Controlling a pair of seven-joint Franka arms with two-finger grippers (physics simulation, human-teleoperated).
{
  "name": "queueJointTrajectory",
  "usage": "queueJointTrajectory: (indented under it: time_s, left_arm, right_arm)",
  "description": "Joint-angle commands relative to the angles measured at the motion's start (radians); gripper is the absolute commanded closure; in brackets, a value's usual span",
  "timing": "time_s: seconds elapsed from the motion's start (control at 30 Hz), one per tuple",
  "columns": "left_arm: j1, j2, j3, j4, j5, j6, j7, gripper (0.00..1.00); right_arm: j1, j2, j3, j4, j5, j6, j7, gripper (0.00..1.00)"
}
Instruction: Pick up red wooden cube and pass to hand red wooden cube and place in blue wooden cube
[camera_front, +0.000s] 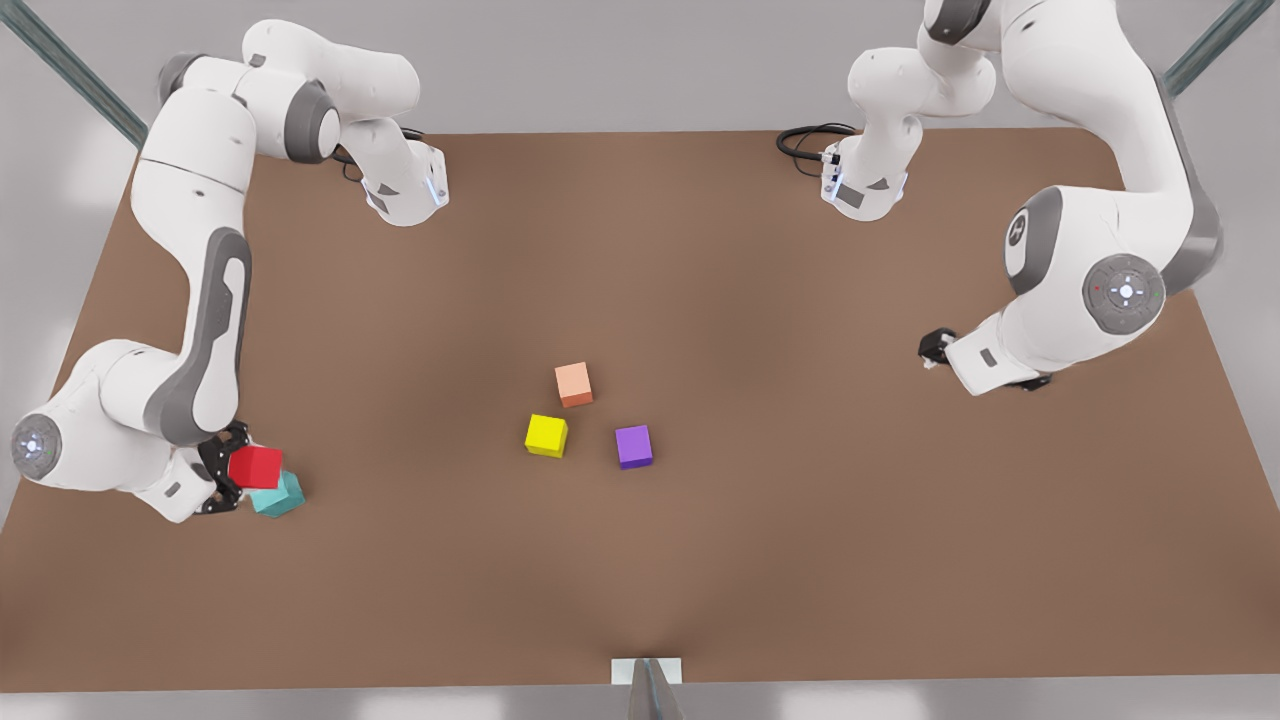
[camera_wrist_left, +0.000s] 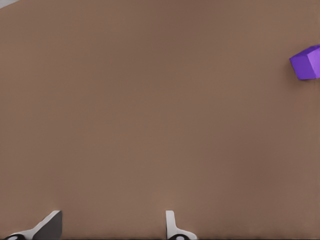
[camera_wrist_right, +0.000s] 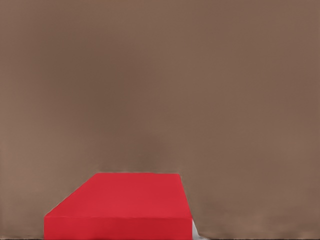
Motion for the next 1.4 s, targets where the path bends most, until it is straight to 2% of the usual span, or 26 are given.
queueJointTrajectory:
  time_s: [0.0, 0.17, 0.3, 0.43, 1.03, 1.07, 1.1, 1.37]
  left_arm:
    - [-0.015, 0.007, 0.003, 0.0, -0.011, -0.071, -0.139, 0.0]
    - [-0.026, 0.02, 0.003, 0.0, -0.016, -0.073, -0.139, 0.0]
    - [-0.031, 0.037, 0.003, 0.0, -0.017, -0.071, -0.139, 0.0]
    - [-0.031, 0.046, 0.003, 0.0, -0.017, -0.071, -0.139, 0.0]
    - [-0.023, 0.063, 0.004, 0.0, -0.017, -0.068, -0.134, 0.0]
    - [-0.021, 0.068, 0.006, 0.0, -0.019, -0.068, -0.133, 0.0]
    - [-0.021, 0.068, 0.006, 0.0, -0.019, -0.068, -0.133, 0.0]
    - [-0.021, 0.068, 0.006, 0.001, -0.019, -0.07, -0.134, 0.0]
  right_arm:
    - [0.001, 0.016, -0.015, 0.005, -0.133, 0.095, 0.523, 0.34]
    - [0.003, 0.068, -0.015, -0.006, -0.112, 0.224, 0.608, 0.34]
    - [0.012, 0.099, -0.014, -0.019, 0.005, 0.292, 0.617, 0.34]
    - [0.015, 0.105, -0.014, -0.118, 0.029, 0.353, 0.614, 0.34]
    - [0.015, 0.103, -0.024, -0.214, 0.017, 0.393, 0.602, 0.33]
    - [0.014, 0.105, -0.024, -0.214, 0.019, 0.394, 0.602, 0.23]
    - [0.012, 0.103, -0.024, -0.216, 0.019, 0.399, 0.603, 0.0]
    - [0.014, 0.1, -0.024, -0.211, 0.019, 0.391, 0.602, 0.0]
